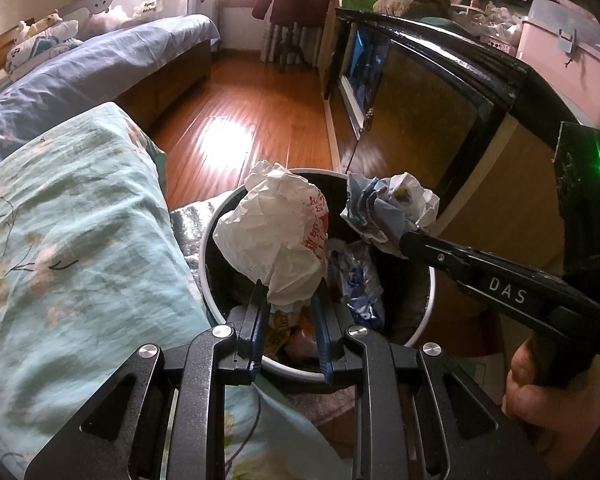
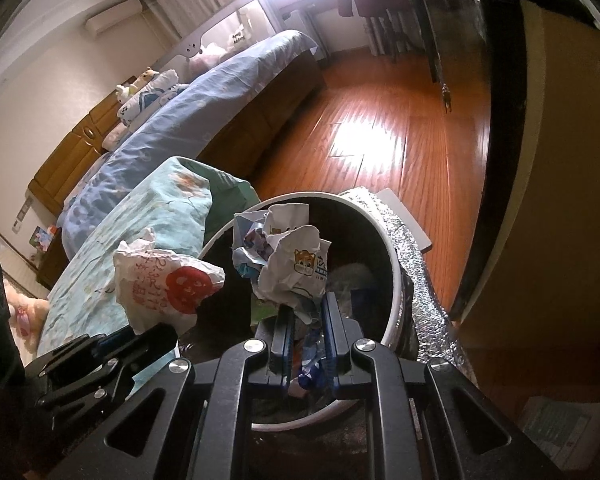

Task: Collect trash
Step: 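Open both tools over the bin to drop the bag and paper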

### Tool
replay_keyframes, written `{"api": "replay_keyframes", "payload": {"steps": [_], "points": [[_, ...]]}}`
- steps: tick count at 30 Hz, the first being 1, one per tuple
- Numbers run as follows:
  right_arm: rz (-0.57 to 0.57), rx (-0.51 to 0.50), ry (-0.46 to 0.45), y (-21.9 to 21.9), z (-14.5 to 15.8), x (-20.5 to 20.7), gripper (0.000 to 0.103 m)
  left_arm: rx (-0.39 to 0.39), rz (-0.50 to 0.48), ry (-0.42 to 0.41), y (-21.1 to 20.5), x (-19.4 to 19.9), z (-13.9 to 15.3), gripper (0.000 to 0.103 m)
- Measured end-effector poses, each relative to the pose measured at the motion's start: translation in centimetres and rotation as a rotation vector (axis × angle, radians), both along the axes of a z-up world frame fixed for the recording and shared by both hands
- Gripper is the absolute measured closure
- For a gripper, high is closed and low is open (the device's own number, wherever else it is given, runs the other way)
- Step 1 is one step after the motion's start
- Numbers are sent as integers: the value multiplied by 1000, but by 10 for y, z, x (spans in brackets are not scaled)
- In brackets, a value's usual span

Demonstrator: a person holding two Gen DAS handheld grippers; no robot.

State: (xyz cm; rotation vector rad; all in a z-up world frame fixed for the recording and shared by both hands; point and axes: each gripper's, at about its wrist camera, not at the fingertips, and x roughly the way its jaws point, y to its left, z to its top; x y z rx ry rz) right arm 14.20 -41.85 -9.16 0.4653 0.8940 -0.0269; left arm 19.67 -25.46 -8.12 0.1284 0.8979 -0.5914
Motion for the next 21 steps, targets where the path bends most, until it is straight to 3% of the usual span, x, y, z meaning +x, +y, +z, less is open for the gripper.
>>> {"api": "replay_keyframes", "payload": {"steps": [21], "points": [[-7, 3, 22, -1, -5, 11, 85, 3, 3, 28, -3, 7, -5, 81]]}}
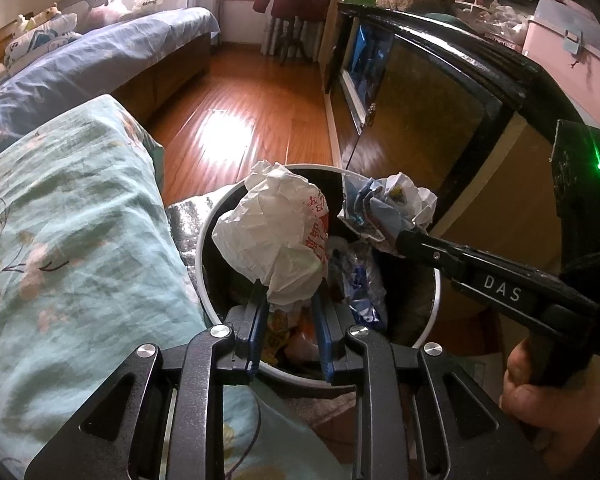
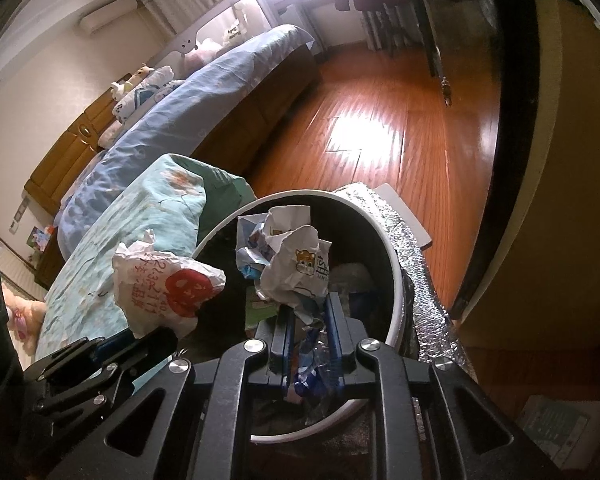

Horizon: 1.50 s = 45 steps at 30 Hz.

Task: Collect trash

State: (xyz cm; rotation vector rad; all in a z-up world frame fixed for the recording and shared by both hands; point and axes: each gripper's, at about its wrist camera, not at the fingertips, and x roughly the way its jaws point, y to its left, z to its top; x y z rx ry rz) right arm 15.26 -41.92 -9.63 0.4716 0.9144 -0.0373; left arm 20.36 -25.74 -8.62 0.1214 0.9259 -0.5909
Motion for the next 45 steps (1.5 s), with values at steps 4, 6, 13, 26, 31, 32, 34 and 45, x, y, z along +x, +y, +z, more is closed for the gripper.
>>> {"api": "replay_keyframes", "payload": {"steps": [4, 6, 13, 26, 31, 32, 34, 45], "points": [[-10, 24, 4, -2, -3, -1, 72, -10, 16, 6, 4, -1, 1, 57], [-14, 33, -3, -3, -2, -4, 58, -22, 26, -10, 9, -3, 4, 50], [-23, 64, -43, 2, 10, -22, 47, -72, 90, -34, 42, -20, 17, 44], [-4, 44, -138, 45, 42, -69, 22, -147, 187, -91, 105, -74, 39, 43], [-2, -19, -221, 67, 62, -90, 15, -154, 218, -130, 122, -92, 48, 43], [-4, -30, -233, 70, 65, -94, 13, -158, 221, -134, 124, -93, 51, 43], [-8, -49, -254, 73, 71, -100, 12, -163, 232, -161, 131, -101, 57, 43], [-10, -176, -437, 96, 117, -142, 1, -158, 281, -385, 155, -155, 98, 19]]}}
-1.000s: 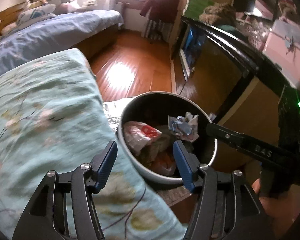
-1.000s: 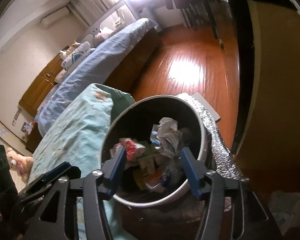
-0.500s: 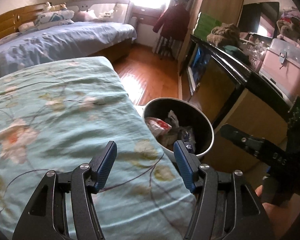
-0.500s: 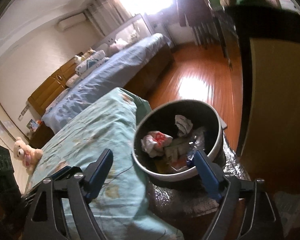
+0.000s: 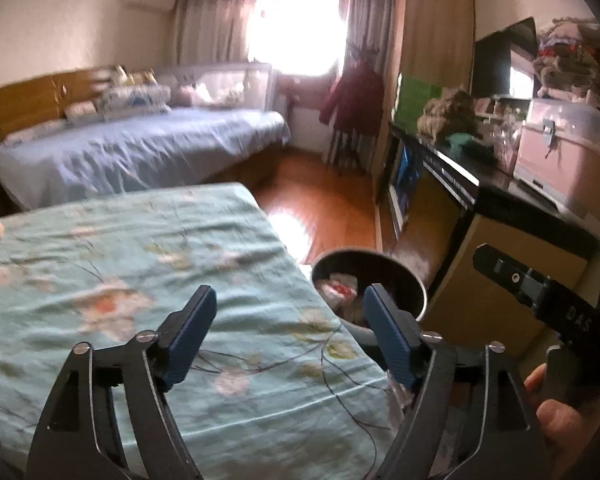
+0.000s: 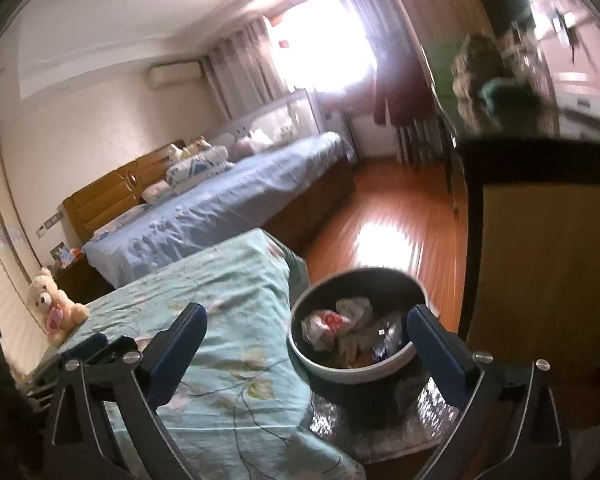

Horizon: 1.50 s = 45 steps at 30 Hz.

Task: Collect trash

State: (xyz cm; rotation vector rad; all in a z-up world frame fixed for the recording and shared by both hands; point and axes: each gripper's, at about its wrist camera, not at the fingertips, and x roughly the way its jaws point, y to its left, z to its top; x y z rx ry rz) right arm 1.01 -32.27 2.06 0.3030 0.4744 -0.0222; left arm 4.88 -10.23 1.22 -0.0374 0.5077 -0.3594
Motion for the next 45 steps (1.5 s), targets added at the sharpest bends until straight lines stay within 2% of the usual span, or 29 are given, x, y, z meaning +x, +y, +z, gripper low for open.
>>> {"api": "replay_keyframes", "payload": {"steps": [1, 3, 4, 9, 20, 33, 45], "points": [[2, -15, -14, 2, 3, -2, 1, -4, 15, -27, 4, -7, 5, 16], [11, -56, -61, 9, 13, -11, 0, 0, 53, -92, 9, -21, 15, 2], [15, -69, -78, 13, 16, -13, 0, 8, 80, -127, 12, -27, 20, 0], [7, -120, -163, 25, 28, -25, 0, 38, 157, -201, 21, -40, 31, 0], [45, -106, -143, 30, 15, -21, 0, 102, 261, -196, 32, -48, 15, 0], [119, -107, -84, 46, -6, -7, 0, 166, 305, -199, 31, -47, 8, 0], [145, -107, -81, 46, -5, -4, 0, 161, 318, -187, 31, -44, 7, 0]]}}
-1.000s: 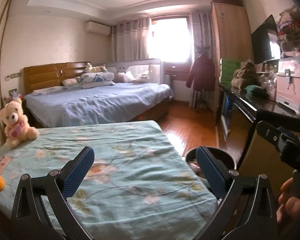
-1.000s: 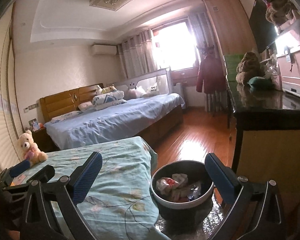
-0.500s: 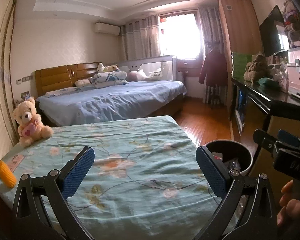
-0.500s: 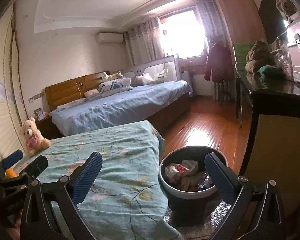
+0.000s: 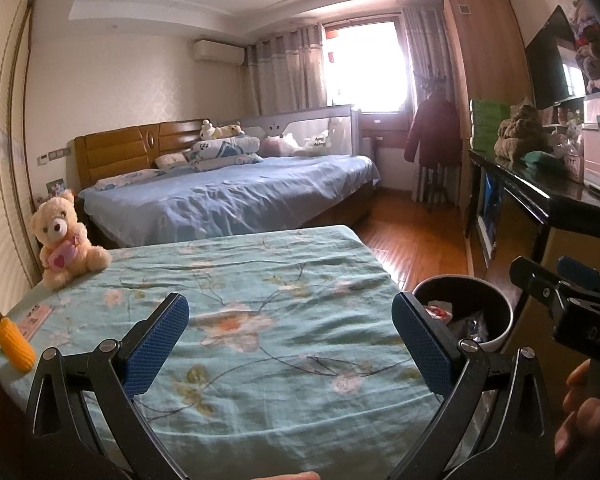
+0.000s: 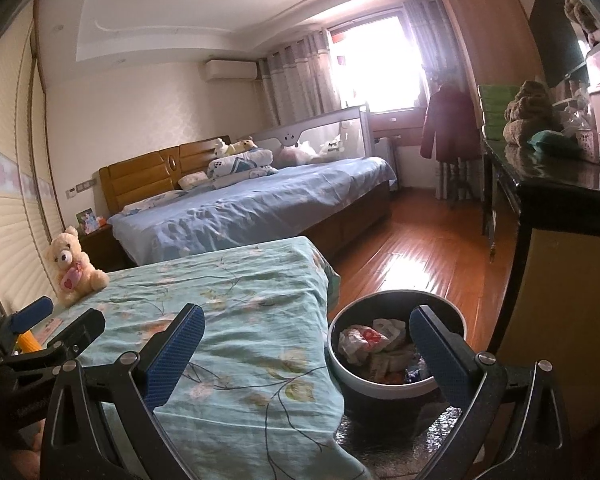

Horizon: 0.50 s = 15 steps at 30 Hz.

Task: Collect trash

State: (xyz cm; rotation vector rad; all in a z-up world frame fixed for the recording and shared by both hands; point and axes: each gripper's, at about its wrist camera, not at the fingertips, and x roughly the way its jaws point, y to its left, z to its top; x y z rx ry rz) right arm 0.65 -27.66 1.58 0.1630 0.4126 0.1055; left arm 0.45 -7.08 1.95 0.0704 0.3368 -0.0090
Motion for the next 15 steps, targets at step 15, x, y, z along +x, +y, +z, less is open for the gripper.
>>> {"api": "replay_keyframes", "payload": {"steps": [15], "points": [[5, 3, 15, 0, -1, 2, 0, -10, -2, 6, 0, 0, 0, 0]]}}
